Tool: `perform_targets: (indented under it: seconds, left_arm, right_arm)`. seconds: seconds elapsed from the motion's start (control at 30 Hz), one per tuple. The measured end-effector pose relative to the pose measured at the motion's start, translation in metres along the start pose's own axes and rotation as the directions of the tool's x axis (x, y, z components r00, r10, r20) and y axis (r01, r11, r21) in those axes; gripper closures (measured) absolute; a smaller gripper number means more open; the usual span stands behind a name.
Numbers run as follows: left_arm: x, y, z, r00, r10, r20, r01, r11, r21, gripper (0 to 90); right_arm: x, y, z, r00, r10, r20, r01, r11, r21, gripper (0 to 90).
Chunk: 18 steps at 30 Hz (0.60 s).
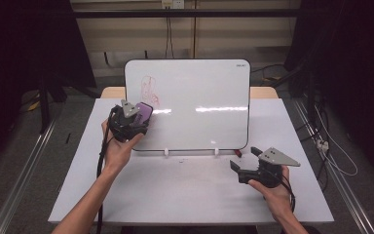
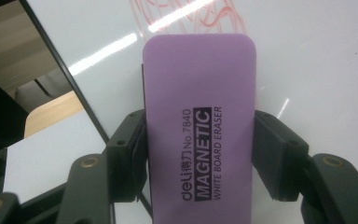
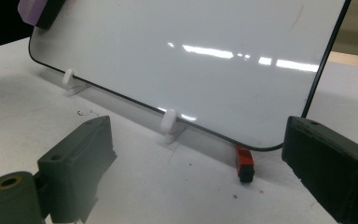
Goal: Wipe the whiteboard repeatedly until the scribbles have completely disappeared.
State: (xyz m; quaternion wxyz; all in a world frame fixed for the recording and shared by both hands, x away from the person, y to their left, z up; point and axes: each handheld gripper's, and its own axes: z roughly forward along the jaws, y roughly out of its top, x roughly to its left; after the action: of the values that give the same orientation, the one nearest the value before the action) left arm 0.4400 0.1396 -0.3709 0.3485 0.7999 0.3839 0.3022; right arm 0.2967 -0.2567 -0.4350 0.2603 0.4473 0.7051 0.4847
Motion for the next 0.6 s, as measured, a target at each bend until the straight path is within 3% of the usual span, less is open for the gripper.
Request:
perform_targets:
  seconds: [0.07,0.43,0.6]
  left_arm:
    - [-0.004,0.0,0.003,0.9987,0.04,-0.031,-0.04,0.9992,0.002,41.1]
    - [-0.014,-0.004,0.005,0.9961,0.074,-0.048,-0.075,0.9972,-0.006,41.2]
    - [-0.033,-0.01,0.007,0.988,0.148,-0.043,-0.148,0.9889,0.01,41.2]
  right_arm:
    - [0.0,0.0,0.0,1.0,0.0,0.0,0.0,1.0,-0.003,8.6]
    - [0.003,0.0,0.001,0.9999,-0.006,-0.011,0.006,1.0,-0.002,9.1]
    - [0.002,0.0,0.002,0.9999,-0.008,-0.013,0.008,1.0,-0.001,9.1]
